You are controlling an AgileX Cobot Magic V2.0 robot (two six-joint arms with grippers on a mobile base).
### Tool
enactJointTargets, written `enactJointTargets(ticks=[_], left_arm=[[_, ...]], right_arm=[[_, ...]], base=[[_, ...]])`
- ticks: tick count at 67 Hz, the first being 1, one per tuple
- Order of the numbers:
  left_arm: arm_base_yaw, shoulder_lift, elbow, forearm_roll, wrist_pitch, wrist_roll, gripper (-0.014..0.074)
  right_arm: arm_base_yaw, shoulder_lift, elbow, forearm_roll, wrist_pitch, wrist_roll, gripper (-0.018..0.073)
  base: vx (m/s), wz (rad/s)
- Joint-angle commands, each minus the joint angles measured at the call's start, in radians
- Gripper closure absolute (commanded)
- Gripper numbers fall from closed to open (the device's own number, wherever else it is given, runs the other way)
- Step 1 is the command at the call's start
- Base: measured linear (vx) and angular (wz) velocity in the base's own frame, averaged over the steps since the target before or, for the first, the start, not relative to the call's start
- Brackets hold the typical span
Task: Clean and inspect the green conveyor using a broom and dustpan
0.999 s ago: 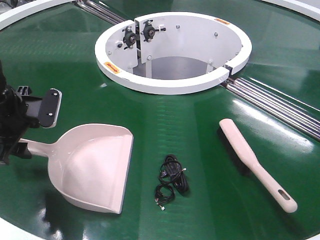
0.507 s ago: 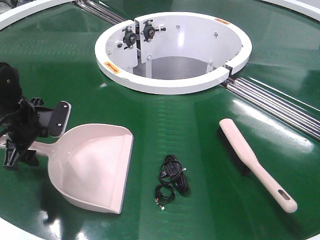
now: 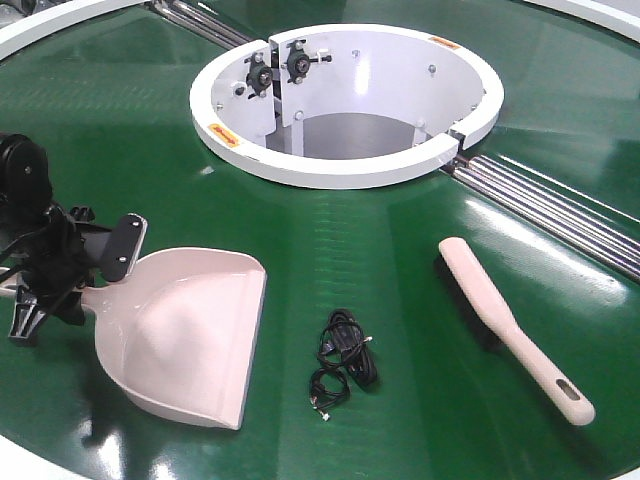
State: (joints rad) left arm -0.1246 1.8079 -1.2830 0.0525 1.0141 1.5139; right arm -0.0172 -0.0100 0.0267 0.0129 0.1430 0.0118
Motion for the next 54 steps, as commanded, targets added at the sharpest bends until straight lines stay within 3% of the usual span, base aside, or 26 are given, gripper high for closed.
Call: enactJointTargets(ticks=[1,15,26,54], left_arm=[[-0.014,-0.073,-0.032,-0.01,-0.001,0.002,0.0605],[-0.038,-0.102,-0.033,-0.015,0.008,0.0,0.0605],[-0.069,-0.103,-0.033,-0.011,0.01,-0.08,0.0604],[-0.102,-0.1,-0.033,-0.052,0.043,-0.104,0.0604]], right_arm=[[0.003,-0.018,0.022,-0.004,-0.08,0.0,0.0568],[0.003,-0.018,0.022,-0.004,-0.08,0.0,0.0568],[0.003,-0.018,0.022,-0.004,-0.08,0.0,0.0568],[0.003,-0.018,0.022,-0.004,-0.08,0.0,0.0568]], base=[[0.0,0.0],[0.0,0.0],[0.0,0.0],[0.0,0.0]])
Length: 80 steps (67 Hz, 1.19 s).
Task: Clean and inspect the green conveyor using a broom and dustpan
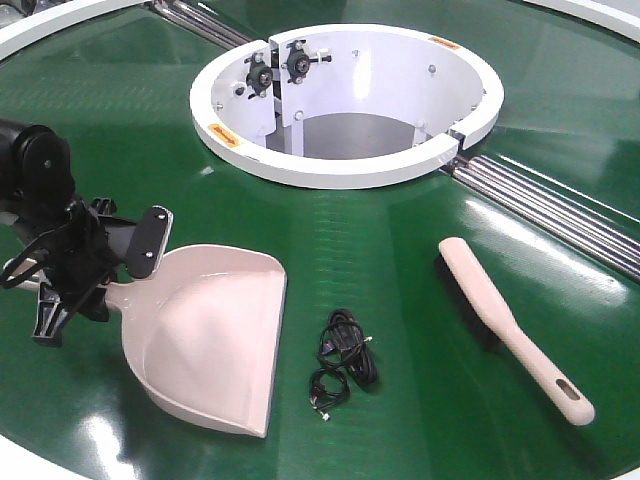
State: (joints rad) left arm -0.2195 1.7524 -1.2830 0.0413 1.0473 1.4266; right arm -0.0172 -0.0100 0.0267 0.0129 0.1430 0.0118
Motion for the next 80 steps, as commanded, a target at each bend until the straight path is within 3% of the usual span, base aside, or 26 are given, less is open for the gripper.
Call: enactJointTargets(ticks=[1,18,41,80], left_arm=[[-0.007,-0.045,-0.033,-0.041,0.013,-0.017,0.0604],[-0.007,-0.045,-0.031,-0.097,0.019,-0.017,0.0604],[-0.007,-0.016,-0.03,-0.097,0.047,-0.017,0.0603],[-0.007,-0.016,-0.03,-0.098,-0.043,-0.017,0.0603]], right_arm=[[0.003,-0.018,0.022,-0.004,-0.08,0.0,0.0568],[0.003,-0.018,0.022,-0.004,-0.08,0.0,0.0568],[0.003,-0.018,0.022,-0.004,-0.08,0.0,0.0568],[0.003,-0.018,0.022,-0.004,-0.08,0.0,0.0568]], base=[[0.0,0.0],[0.0,0.0],[0.0,0.0],[0.0,0.0]])
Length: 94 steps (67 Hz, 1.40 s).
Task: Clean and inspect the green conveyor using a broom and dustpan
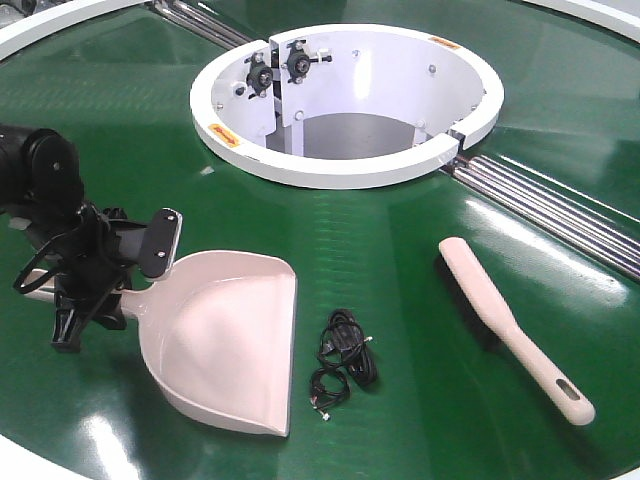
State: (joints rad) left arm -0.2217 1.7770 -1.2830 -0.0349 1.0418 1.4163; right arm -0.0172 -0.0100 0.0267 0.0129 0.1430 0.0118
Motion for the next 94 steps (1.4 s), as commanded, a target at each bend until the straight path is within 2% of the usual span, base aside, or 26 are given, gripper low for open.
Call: enactJointTargets(ticks=[1,94], left_arm=[[-0.005,-0.041,-0.03,-0.022,-0.039,-0.007,0.0603],[-0.005,-0.041,-0.004,-0.003,-0.032,-0.033,0.0603]], right_arm=[[0.003,-0.018,0.022,-0.004,-0.08,0.0,0.0568],[0.003,-0.018,0.021,-0.003,-0.08,0.0,0.0568]], base=[[0.0,0.0],[0.0,0.0]])
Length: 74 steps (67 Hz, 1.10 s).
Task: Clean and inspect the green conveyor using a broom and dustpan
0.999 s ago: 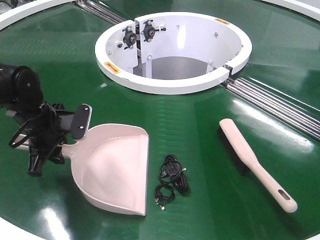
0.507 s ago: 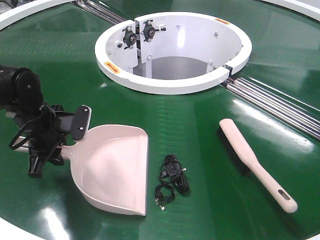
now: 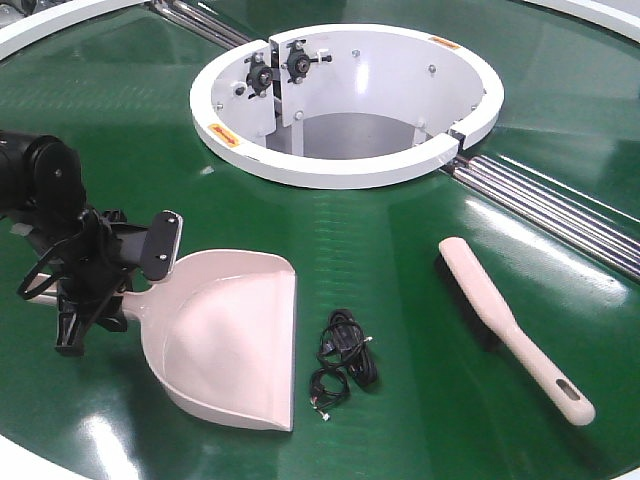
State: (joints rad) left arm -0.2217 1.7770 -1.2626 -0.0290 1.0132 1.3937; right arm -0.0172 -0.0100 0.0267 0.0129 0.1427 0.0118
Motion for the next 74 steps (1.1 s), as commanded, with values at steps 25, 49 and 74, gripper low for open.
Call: enactJointTargets(ticks=[25,49,74], left_arm=[[-0.005,-0.041,-0.024,-0.009,-0.003,-0.011,0.0603],[-0.005,-0.041,-0.024,-0.009,-0.004,-0.011,0.0603],[-0.005,-0.041,-0.024,-0.009,-0.004,-0.011,0.0604]], right_arm=[[0.003,-0.018,0.021,-0.003,-0.079,0.0,0.0568],[0.002,0.039,-0.117,0.007,-0.26,0.005,0.0568],[0.003,0.528,-0.592,0.003,0.256,-0.005,0.0568]], base=[[0.0,0.0],[0.0,0.0],[0.0,0.0]])
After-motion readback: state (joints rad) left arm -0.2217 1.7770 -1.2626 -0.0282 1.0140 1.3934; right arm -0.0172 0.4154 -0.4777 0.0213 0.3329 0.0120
